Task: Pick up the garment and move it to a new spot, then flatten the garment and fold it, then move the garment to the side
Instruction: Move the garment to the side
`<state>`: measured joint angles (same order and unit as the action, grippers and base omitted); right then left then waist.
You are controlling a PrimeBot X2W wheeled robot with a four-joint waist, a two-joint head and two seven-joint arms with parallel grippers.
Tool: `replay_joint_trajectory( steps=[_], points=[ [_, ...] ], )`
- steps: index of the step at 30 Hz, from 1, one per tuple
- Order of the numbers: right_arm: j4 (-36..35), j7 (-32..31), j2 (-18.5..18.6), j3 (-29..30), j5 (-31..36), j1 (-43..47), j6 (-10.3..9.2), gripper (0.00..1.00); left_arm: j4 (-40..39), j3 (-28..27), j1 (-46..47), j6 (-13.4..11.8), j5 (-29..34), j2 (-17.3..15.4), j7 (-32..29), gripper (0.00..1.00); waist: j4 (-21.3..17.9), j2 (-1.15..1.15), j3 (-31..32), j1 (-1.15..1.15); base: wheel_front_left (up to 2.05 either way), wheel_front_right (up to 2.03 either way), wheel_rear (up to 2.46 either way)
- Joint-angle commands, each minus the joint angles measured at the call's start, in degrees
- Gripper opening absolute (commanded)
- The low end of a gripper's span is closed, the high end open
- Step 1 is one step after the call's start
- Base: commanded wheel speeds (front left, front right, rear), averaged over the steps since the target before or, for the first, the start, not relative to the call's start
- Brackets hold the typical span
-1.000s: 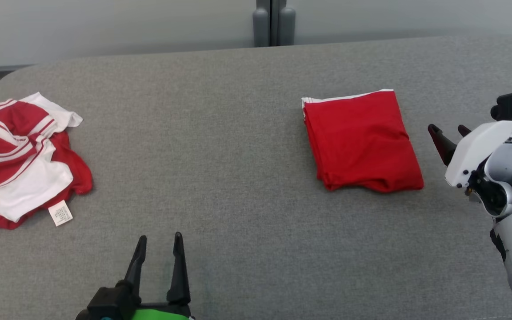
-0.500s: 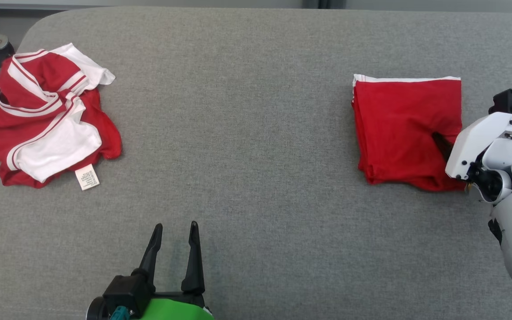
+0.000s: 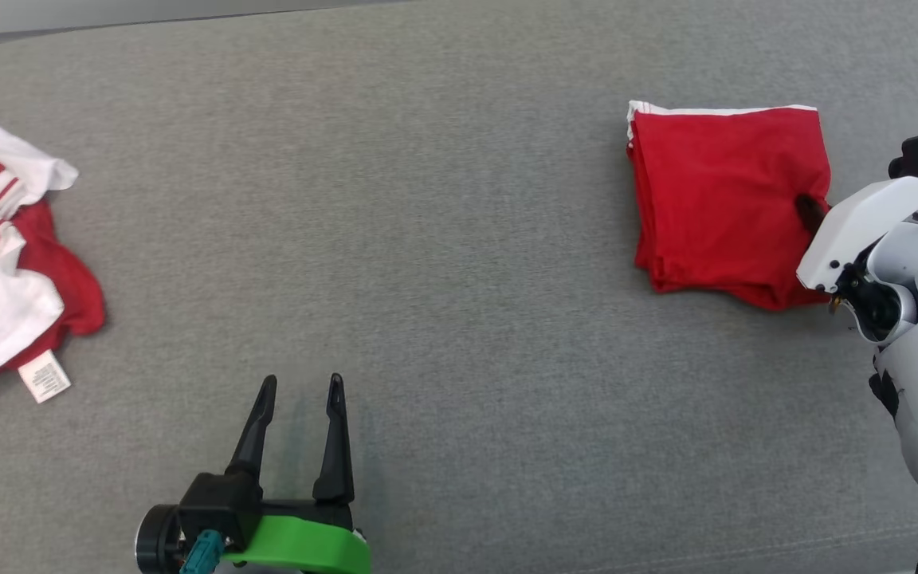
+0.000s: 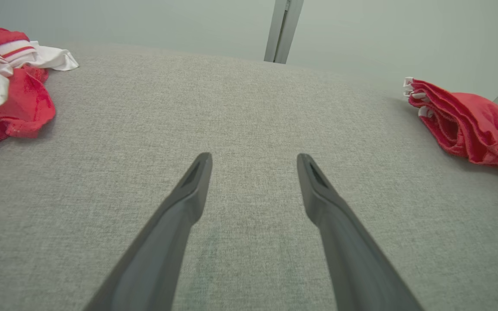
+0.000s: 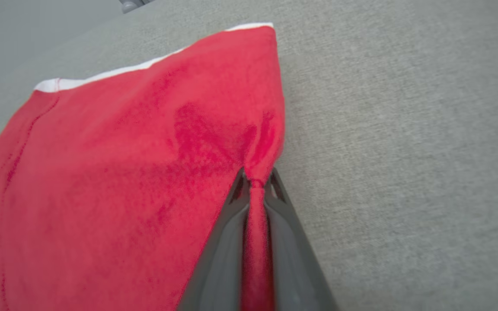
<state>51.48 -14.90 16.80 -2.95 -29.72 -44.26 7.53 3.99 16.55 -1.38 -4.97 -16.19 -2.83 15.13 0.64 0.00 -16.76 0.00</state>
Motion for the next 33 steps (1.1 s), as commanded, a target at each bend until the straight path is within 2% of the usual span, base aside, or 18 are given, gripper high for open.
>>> replay_joint_trajectory(
  steps=[1, 5, 8, 13, 22, 23, 24, 25, 30, 33],
  points=[
    [0.58, 1.28, 0.34, -0.24, -0.34, -0.77, -0.08, 0.00, 0.31, -0.59, 1.33, 0.49, 1.31, -0.18, 0.01, 1.00, -8.26, 0.00, -3.18, 0.00, 0.00, 0.00, 0.00],
    [2.21, 5.45, 1.86, -0.26, -0.10, -2.35, -0.08, 0.00, 0.99, -1.31, 3.67, 2.13, 3.68, -0.24, 0.01, 1.00, -11.58, 0.00, -6.01, 0.00, 0.00, 0.00, 0.00],
    [4.03, 8.21, 3.60, 0.16, 0.78, -4.64, -0.08, 0.00, 1.16, -1.47, 5.40, 2.91, 4.92, -0.25, 0.00, 1.00, -12.01, 0.00, -8.79, 0.00, 0.00, 0.00, 0.00],
    [8.62, 12.11, 8.59, 1.21, 3.92, -10.96, -0.09, 0.00, 0.82, -2.16, 7.00, 2.74, 6.48, -0.26, 0.00, 1.00, -10.23, 0.00, -13.18, 0.00, 0.00, 0.00, 0.00],
    [18.90, 16.34, 17.46, 4.69, 11.78, -21.12, -0.08, 0.00, -2.10, -4.29, 2.89, 1.59, 8.02, -0.67, -0.06, 1.00, -5.81, 0.00, -16.09, 0.00, 0.00, 0.00, 0.00],
    [19.76, 16.73, 18.11, 5.06, 12.73, -21.73, -0.09, 0.34, -2.51, -4.50, 2.51, 1.41, 7.98, -0.64, -0.06, 1.00, -5.60, 0.00, -16.14, 0.00, 0.00, 0.00, 0.00],
    [20.32, 16.85, 18.41, 5.41, 13.61, -22.07, -0.08, 0.74, -2.80, -4.61, 2.35, 1.30, 7.93, -0.61, -0.06, 1.00, -5.53, 0.00, -16.12, 0.00, 0.00, 0.00, 0.00],
    [20.92, 16.97, 18.96, 6.05, 14.51, -22.44, -0.08, 1.00, -3.16, -4.73, 2.12, 1.21, 7.75, -0.57, -0.06, 1.00, -5.43, 0.00, -16.06, 0.00, 0.00, 0.00, 0.00],
    [21.96, 18.37, 21.83, 7.43, 20.73, -22.88, -0.09, 1.00, -3.79, -4.68, 1.83, 0.86, 6.84, -0.36, -0.06, 1.00, -5.71, 0.00, -14.11, 0.00, 0.00, 0.00, 0.00],
    [22.07, 20.61, 21.74, 8.27, 24.11, -23.26, -0.09, 1.00, -3.75, -4.72, 1.73, 0.85, 6.17, -0.27, -0.03, 1.00, -6.17, 0.00, -11.98, 0.00, 0.00, 0.00, 0.00]
  ],
)
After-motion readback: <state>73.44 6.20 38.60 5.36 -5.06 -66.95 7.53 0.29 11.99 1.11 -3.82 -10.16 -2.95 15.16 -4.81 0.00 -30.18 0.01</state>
